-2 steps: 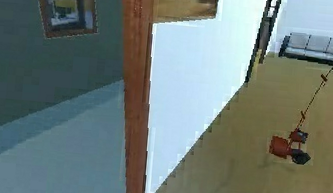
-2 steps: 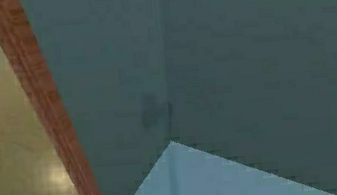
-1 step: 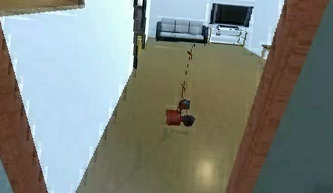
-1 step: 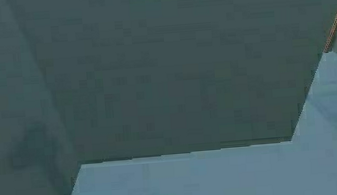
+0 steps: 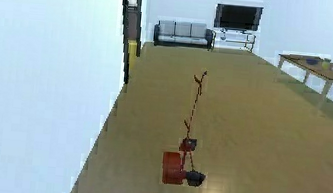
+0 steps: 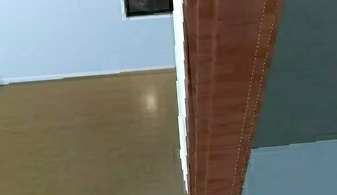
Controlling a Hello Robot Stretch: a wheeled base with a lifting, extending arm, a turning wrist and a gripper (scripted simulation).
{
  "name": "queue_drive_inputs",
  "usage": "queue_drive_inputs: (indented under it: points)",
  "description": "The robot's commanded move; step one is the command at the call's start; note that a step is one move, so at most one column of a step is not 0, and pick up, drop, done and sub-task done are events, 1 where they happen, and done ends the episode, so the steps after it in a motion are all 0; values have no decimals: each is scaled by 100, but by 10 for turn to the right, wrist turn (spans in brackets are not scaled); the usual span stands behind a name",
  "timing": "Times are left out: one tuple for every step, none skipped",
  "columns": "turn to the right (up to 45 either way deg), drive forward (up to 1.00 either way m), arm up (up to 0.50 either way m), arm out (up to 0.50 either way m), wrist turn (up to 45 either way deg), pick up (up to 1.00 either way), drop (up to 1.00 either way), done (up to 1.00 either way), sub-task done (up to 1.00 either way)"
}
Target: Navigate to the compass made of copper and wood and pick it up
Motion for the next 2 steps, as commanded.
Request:
queue_drive_inputs:
  points:
    - [330, 0, 0, 0, 0, 0, 0, 0, 0]
    - [0, 100, 0, 0, 0, 0, 0, 0, 0]
